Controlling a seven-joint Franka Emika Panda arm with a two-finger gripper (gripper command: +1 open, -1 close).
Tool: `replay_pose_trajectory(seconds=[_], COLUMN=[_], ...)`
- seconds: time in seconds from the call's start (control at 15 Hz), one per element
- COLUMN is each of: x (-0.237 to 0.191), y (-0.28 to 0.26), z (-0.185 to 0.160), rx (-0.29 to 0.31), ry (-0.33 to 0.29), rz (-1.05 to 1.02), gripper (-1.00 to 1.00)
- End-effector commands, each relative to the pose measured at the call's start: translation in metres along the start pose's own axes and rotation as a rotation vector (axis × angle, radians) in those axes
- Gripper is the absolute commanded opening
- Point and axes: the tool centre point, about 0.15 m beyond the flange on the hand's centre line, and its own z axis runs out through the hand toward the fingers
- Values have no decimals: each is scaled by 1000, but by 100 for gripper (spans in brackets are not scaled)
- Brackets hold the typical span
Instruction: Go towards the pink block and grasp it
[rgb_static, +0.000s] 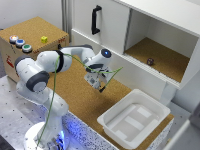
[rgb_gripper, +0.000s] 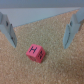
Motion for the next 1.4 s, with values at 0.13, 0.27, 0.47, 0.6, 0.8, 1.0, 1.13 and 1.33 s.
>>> replay_pose_trajectory(seconds=[0.13,0.27,0.47,0.6,0.8,1.0,1.13,1.33], x=[5,11,25,32,30,26,27,32], y=[-14,-24,-42,-52,-58,-53,-45,-32], z=[41,40,51,53,62,75,81,84], rx=[-68,-97,-185,-271,-317,-351,-363,-334], ry=[-1,20,-14,-21,-19,-20,-23,-18], rz=[16,95,171,219,288,321,329,338], gripper=[100,100,100,100,100,100,100,100])
